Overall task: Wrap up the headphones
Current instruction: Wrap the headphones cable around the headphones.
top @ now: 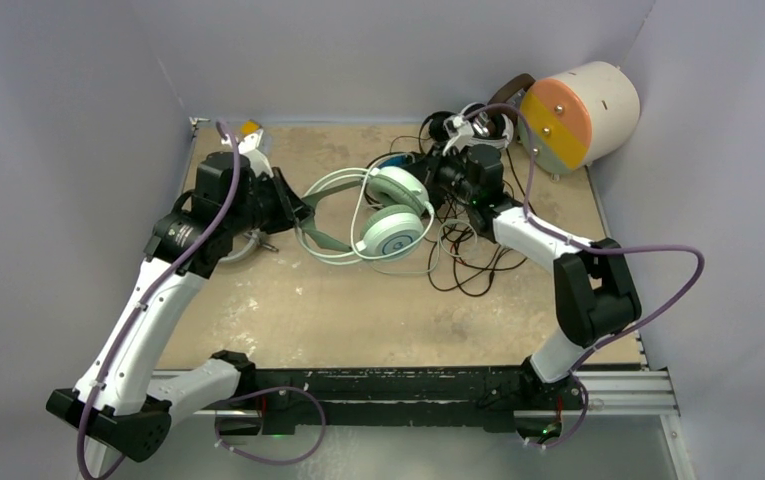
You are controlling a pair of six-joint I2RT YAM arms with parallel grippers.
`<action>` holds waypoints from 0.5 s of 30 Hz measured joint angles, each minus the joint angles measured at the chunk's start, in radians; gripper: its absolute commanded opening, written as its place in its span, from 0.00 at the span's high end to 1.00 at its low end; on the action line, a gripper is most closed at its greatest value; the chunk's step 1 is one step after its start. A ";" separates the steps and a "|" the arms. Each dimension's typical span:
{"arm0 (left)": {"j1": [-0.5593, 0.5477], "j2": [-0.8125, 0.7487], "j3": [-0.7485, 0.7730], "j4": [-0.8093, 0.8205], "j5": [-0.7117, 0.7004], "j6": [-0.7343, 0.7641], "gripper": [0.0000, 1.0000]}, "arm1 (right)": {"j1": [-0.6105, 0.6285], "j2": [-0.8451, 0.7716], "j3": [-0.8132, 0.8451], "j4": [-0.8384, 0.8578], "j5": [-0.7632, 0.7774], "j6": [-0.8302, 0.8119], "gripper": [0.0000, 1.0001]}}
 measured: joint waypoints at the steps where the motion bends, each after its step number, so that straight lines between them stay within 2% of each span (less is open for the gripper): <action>1: 0.000 -0.007 -0.012 0.010 -0.011 -0.001 1.00 | 0.000 -0.002 -0.010 0.001 -0.005 0.000 1.00; 7: 0.000 -0.027 -0.048 0.048 -0.028 -0.037 1.00 | 0.012 -0.001 -0.053 0.001 -0.060 -0.003 1.00; 15: 0.000 -0.024 -0.029 0.081 -0.072 -0.111 1.00 | 0.052 0.001 -0.164 0.123 -0.173 -0.004 0.89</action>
